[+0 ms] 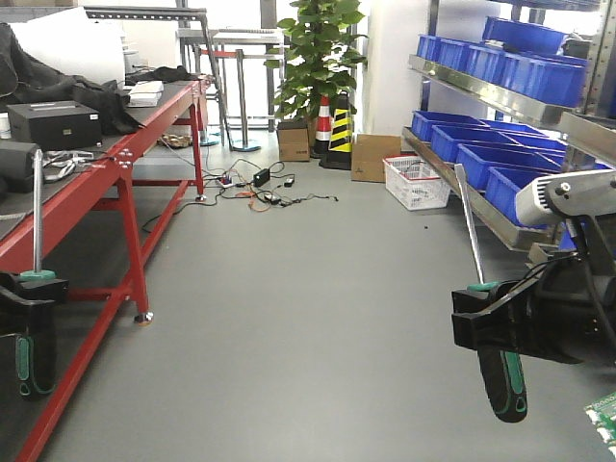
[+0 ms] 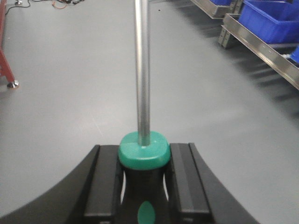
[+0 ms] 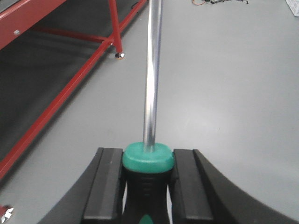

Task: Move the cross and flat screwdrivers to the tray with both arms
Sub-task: 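Drive along the shelves to the roller station with the blue bin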

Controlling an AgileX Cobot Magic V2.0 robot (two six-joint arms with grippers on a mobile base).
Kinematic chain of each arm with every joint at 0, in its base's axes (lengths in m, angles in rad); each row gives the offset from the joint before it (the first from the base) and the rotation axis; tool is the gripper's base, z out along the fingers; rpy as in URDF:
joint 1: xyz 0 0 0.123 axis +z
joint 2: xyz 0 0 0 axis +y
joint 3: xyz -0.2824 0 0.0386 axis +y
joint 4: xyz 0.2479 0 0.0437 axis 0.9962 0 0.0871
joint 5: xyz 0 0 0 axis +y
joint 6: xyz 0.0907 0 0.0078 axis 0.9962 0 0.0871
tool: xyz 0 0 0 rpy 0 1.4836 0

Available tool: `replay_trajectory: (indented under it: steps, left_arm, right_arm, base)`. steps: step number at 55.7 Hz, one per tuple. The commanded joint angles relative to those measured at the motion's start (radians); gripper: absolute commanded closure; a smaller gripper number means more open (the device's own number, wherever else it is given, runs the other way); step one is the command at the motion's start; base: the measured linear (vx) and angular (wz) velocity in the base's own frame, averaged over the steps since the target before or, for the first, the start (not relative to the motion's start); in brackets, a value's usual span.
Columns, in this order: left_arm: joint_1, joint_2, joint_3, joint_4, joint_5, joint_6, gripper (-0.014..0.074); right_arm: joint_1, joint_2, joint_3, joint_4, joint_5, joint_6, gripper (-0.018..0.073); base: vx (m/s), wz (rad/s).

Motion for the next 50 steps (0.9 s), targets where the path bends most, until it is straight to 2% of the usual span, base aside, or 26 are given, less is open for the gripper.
replay_trajectory:
  steps: [1, 27, 50]
  left_arm:
    - [-0.003, -0.023, -0.028, -0.027, -0.076, -0.009, 0.0595]
    - [-0.003, -0.023, -0.028, -0.027, -0.076, -0.009, 0.0594]
    - [-0.003, -0.023, -0.028, -0.026, -0.076, -0.009, 0.0594]
  right_arm:
    - [-0.001, -0.025, -0.032, 0.0, -0.085, -0.013, 0.0567]
    - [-0.001, -0.025, -0.032, 0.0, -0.085, -0.013, 0.0567]
    - [-0.001, -0.025, -0.032, 0.0, -0.085, -0.013, 0.0567]
  base:
    - [0.61, 0.06]
    - [0.59, -0.09]
    - [0.5, -0.58]
